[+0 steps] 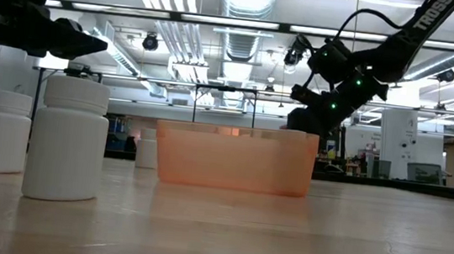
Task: Pick and place pill bottles into a basket
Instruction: Put the white medicine bottle into the orange bin
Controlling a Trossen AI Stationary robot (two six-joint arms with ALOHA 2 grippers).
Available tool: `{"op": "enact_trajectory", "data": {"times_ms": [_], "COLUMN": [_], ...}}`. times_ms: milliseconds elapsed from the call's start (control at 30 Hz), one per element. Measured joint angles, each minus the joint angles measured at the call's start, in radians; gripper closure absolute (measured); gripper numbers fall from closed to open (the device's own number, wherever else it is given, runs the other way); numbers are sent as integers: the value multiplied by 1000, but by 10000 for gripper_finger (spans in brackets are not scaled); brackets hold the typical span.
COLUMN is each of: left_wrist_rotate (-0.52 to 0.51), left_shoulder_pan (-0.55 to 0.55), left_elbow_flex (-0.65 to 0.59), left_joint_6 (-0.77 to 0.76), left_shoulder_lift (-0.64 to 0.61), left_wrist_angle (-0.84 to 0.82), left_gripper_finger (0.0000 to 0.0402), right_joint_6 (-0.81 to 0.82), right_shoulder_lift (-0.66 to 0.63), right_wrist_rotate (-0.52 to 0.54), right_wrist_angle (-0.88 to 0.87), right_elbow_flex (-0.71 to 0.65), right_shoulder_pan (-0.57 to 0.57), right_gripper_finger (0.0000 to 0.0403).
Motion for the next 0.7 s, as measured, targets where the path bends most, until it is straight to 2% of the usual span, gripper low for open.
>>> {"op": "enact_trajectory", "data": {"times_ms": [300,700], "left_wrist_rotate": [0,0], "left_shoulder_pan": [0,0], "left_elbow_flex": [0,0], "left_joint_6": [0,0], "left_shoulder_lift": [0,0], "left_wrist_angle": [0,0], "left_gripper_finger": [184,184], "right_joint_6": [24,-12], "right_shoulder_lift": [-17,-197], "right_wrist_rotate": [-112,-131], "right_wrist_angle": [-6,-107], "right_elbow_flex": [0,0], "right_shoulder_pan": [11,136], "right_gripper_finger": [258,258]}}
